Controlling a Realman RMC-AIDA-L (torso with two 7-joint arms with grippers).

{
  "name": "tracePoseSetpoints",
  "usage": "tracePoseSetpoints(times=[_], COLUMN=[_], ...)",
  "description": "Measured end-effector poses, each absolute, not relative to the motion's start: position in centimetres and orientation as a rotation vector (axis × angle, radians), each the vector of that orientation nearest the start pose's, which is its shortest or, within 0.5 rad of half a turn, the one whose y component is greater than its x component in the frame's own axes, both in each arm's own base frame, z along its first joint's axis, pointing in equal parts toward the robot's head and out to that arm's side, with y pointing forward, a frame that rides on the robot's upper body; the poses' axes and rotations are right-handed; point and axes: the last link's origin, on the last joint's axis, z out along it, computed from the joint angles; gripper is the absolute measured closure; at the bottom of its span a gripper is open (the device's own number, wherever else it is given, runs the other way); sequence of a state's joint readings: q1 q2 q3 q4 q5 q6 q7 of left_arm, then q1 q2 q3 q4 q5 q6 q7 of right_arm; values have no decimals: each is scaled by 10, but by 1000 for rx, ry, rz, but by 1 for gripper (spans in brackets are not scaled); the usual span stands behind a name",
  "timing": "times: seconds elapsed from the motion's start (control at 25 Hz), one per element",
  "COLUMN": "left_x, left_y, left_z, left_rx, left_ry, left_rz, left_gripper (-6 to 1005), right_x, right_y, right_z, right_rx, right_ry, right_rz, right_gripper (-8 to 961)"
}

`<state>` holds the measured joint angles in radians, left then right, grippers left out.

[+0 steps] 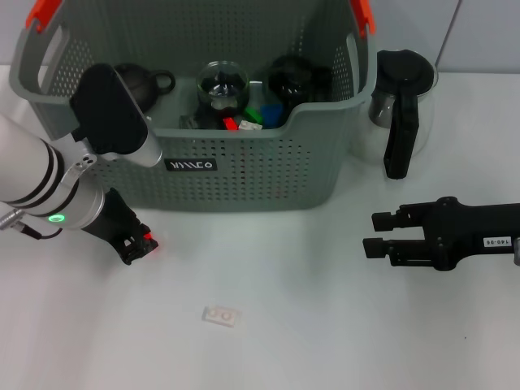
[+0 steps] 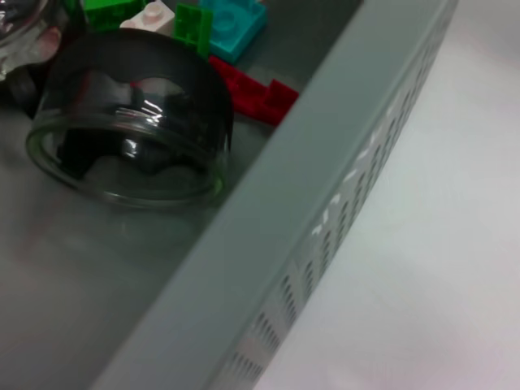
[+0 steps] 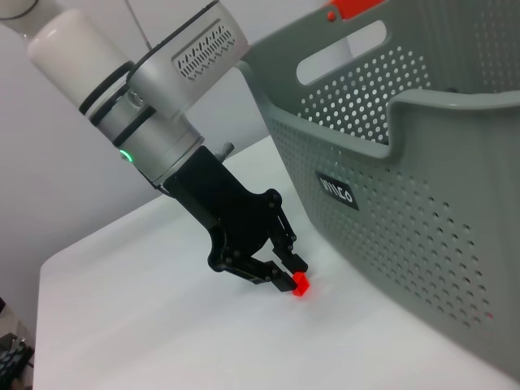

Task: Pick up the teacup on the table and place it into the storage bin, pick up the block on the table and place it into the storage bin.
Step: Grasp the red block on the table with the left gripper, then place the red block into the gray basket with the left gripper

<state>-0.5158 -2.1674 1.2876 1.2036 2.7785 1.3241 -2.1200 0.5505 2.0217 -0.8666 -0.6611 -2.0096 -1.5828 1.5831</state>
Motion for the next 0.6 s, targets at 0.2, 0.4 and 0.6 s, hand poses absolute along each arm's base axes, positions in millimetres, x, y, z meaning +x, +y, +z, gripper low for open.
tracePoseSetpoints(times=[0.2,0.4,0.6], left_x=[-243,-227,-188], left_y=[355,349,333], left_z=[-18,-2,49], left_rx=[-2601,-2643,-2790], left_ry=[-583,-597,-566], left_rz=[618,558,254], left_gripper=[815,818,819], right_x=[257,258,258], right_y=[328,327,326], right_z=[-2,-2,-2], right_rx=[-2889,-2889,-2893], right_ry=[799,803,803], right_rz=[552,553,555], right_gripper=[369,369,369])
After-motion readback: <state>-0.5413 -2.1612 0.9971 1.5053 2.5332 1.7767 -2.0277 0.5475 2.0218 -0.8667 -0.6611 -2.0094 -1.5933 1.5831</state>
